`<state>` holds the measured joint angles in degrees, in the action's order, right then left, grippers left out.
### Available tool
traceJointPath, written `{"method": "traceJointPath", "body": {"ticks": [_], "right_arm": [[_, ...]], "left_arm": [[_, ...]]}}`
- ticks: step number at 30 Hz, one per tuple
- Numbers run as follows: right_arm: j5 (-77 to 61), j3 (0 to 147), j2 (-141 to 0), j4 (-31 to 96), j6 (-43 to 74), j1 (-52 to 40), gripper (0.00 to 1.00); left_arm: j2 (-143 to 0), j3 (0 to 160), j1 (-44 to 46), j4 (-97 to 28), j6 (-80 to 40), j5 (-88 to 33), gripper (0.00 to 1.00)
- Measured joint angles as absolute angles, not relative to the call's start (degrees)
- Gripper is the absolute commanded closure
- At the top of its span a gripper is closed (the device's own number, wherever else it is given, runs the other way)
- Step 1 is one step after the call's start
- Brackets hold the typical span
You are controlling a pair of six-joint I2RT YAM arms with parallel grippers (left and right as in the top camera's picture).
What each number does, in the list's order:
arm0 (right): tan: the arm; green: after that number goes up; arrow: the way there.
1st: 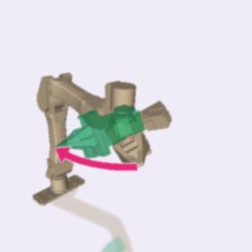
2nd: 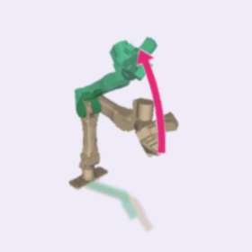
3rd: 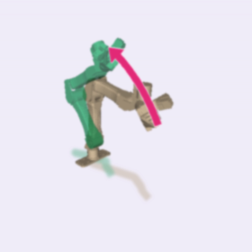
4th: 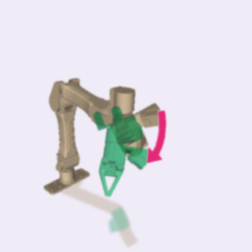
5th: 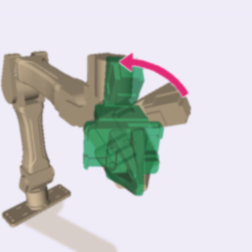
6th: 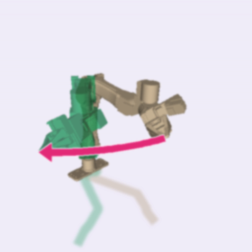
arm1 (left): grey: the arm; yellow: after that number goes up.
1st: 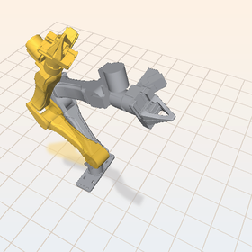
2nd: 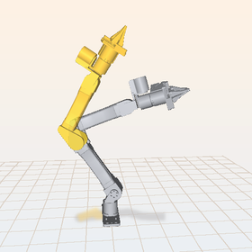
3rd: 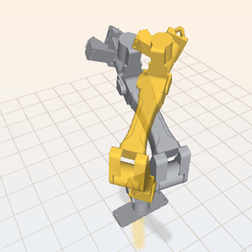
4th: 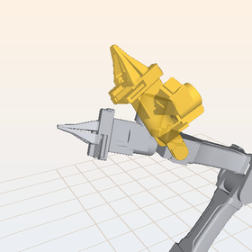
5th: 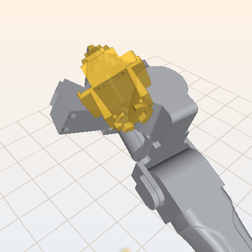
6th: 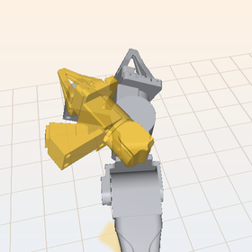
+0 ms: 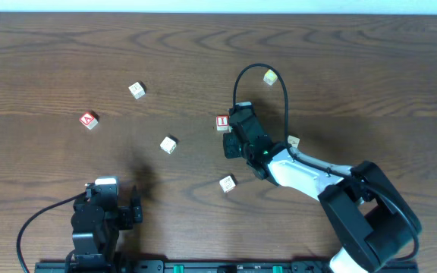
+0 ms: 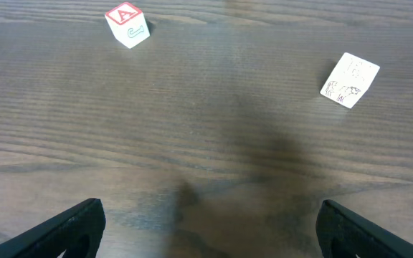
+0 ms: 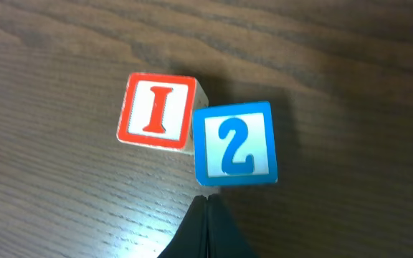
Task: Spell out Ai2
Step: 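Lower the blue '2' block right of 'I' and open gripper, then retract the right gripper back toward the right side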
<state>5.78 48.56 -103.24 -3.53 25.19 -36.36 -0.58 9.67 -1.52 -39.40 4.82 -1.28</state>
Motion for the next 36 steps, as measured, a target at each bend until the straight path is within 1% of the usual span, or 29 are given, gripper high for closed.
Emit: {"method": "traceJointPath", "body": {"ticks": [13,21,23,27,31,36], "right_arm": [[6.48,48.56,-103.24,-7.18,25.17,-36.32,0.99],[6.44,48.56,-103.26,-6.96,24.93,-36.23,0.99],[6.22,48.73,-103.26,-4.84,24.29,-36.23,0.99],[6.02,50.35,-102.83,4.32,23.40,-36.23,0.99],[6.37,53.39,-96.51,12.14,20.60,-36.23,0.99],[9.87,57.10,-78.37,16.73,16.82,-36.23,0.99]], "left_arm": [[-0.58,9.67,-1.52,-39.38,4.80,-1.28,0.05],[-0.58,9.67,-1.52,-39.38,4.82,-1.30,0.04],[-0.58,9.67,-1.52,-39.40,4.82,-1.28,0.05],[-0.58,9.67,-1.52,-39.38,4.80,-1.28,0.05],[-0.58,9.67,-1.52,-39.40,4.82,-1.30,0.05],[-0.58,9.67,-1.52,-39.40,4.80,-1.28,0.05]]}}
